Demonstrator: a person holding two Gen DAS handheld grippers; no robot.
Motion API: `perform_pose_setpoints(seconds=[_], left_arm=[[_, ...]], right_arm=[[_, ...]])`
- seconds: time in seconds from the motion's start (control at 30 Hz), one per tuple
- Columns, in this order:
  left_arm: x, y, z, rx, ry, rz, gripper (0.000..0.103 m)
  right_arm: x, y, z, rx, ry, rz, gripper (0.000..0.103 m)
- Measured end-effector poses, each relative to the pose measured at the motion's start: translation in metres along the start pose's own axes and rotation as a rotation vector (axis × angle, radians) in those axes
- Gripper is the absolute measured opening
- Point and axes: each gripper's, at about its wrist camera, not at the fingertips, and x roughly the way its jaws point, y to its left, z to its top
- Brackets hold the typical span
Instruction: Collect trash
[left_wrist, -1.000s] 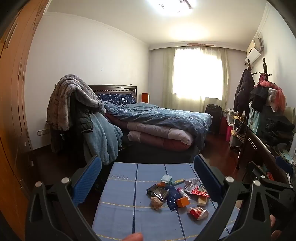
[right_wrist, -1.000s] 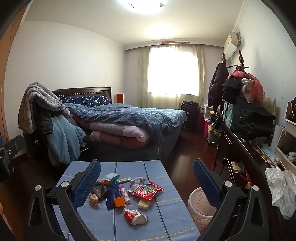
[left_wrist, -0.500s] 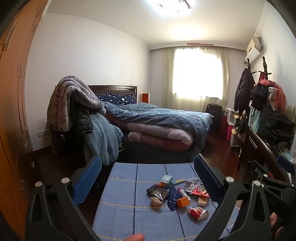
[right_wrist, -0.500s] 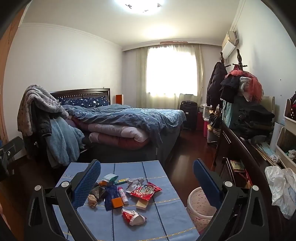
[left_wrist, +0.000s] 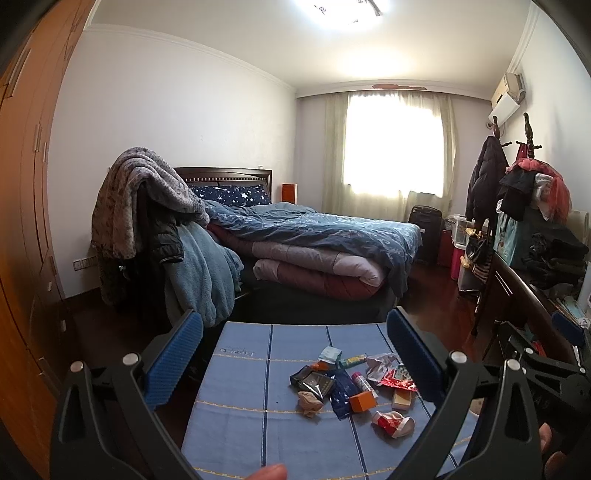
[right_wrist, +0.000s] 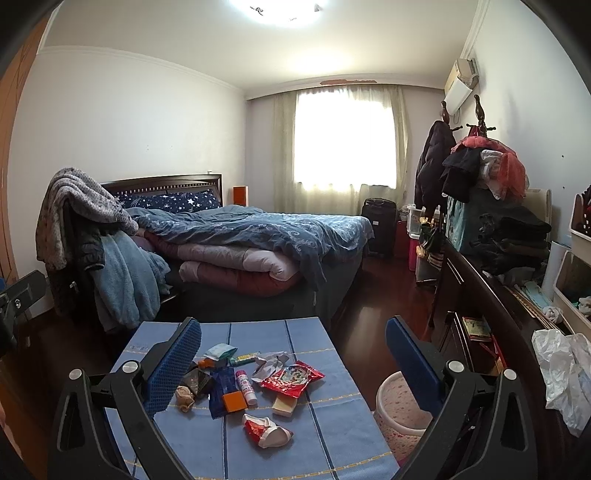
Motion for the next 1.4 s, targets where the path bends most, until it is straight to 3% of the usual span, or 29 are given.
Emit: perform_pose_setpoints(seconds=[1.4], left_arm=[[0.0068,0.0029,0.0026,0.001,0.015,-0.004,0.100]], right_arm=[[0.0027,-0.0072,0.0051,0.011,-0.001,-0.009,0.099]])
